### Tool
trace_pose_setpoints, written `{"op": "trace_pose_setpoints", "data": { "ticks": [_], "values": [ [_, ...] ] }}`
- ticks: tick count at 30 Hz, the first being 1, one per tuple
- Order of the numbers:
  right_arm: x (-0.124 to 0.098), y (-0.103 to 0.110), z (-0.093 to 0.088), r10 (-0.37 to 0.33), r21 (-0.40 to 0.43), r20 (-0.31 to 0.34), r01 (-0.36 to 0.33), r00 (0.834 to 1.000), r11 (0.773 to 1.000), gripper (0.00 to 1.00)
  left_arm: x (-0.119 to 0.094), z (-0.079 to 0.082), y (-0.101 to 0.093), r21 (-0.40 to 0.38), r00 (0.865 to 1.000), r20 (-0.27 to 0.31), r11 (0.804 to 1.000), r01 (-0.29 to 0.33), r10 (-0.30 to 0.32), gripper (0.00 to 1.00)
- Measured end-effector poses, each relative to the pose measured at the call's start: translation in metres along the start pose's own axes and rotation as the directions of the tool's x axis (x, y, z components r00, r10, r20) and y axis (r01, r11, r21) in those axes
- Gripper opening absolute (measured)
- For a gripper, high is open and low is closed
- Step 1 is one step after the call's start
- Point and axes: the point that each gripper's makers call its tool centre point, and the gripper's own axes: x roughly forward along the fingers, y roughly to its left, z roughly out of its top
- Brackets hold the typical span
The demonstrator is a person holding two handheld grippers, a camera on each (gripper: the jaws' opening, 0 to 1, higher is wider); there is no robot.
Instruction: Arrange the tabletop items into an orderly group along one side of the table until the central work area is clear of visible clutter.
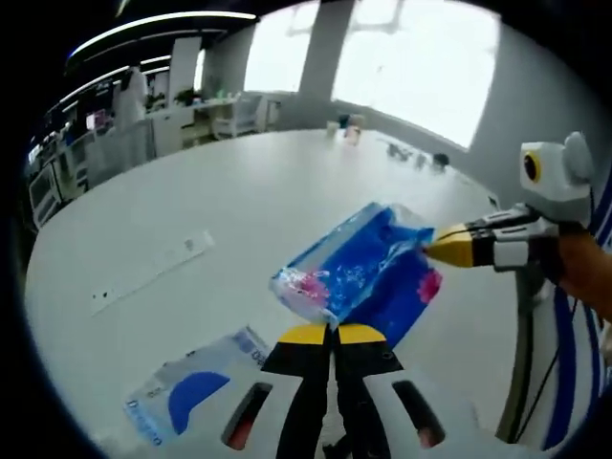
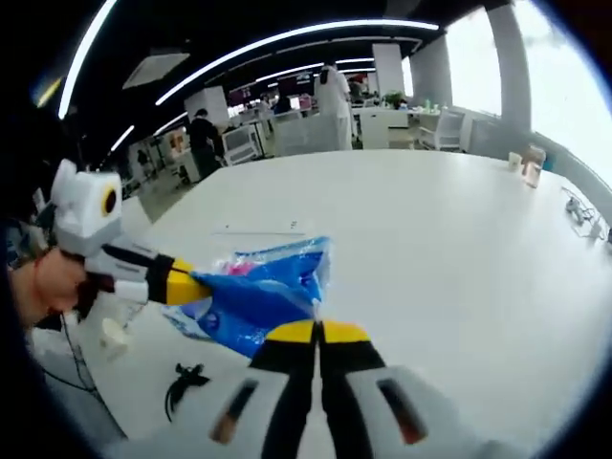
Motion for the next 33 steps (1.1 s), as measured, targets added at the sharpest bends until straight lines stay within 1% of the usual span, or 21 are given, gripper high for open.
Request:
{"op": "trace_pose_setpoints", "data": {
  "ticks": [4,6,10,13,19,24,29,33],
  "values": [
    [0.015,-0.006,-0.013,0.013,0.011,-0.027,-0.013,1.000,1.000,0.00,0.011,-0.011,0.006,-0.014,1.000,-0.023,1.000,-0.018,0.018,0.00],
    [0.020,-0.007,-0.017,0.021,0.012,-0.032,-0.021,0.999,1.000,0.00,0.015,-0.017,0.009,-0.016,0.999,-0.032,0.999,-0.030,0.029,0.00],
    [0.033,-0.011,-0.026,0.034,0.013,-0.049,-0.033,0.998,0.999,0.00,0.024,-0.022,0.015,-0.024,0.998,-0.047,0.998,-0.050,0.049,0.00],
    [0.041,-0.016,-0.033,0.044,0.023,-0.059,-0.042,0.997,0.999,0.00,0.033,-0.028,0.019,-0.016,0.995,-0.069,0.998,-0.068,0.067,0.00],
    [0.052,-0.025,-0.043,0.053,0.032,-0.083,-0.051,0.995,0.998,0.00,0.044,-0.038,0.020,-0.020,0.991,-0.105,0.997,-0.079,0.077,0.00],
    [0.058,-0.025,-0.051,0.061,0.039,-0.095,-0.057,0.994,0.998,0.00,0.050,-0.042,0.023,-0.014,0.988,-0.123,0.995,-0.095,0.093,0.00],
    [0.064,-0.028,-0.053,0.067,0.046,-0.096,-0.063,0.993,0.997,0.00,0.053,-0.046,0.025,-0.003,0.983,-0.142,0.993,-0.116,0.114,0.00],
    [0.069,-0.028,-0.058,0.074,0.053,-0.111,-0.069,0.991,0.996,0.00,0.055,-0.047,0.027,0.012,0.979,-0.154,0.991,-0.132,0.132,0.00]
  ]
}}
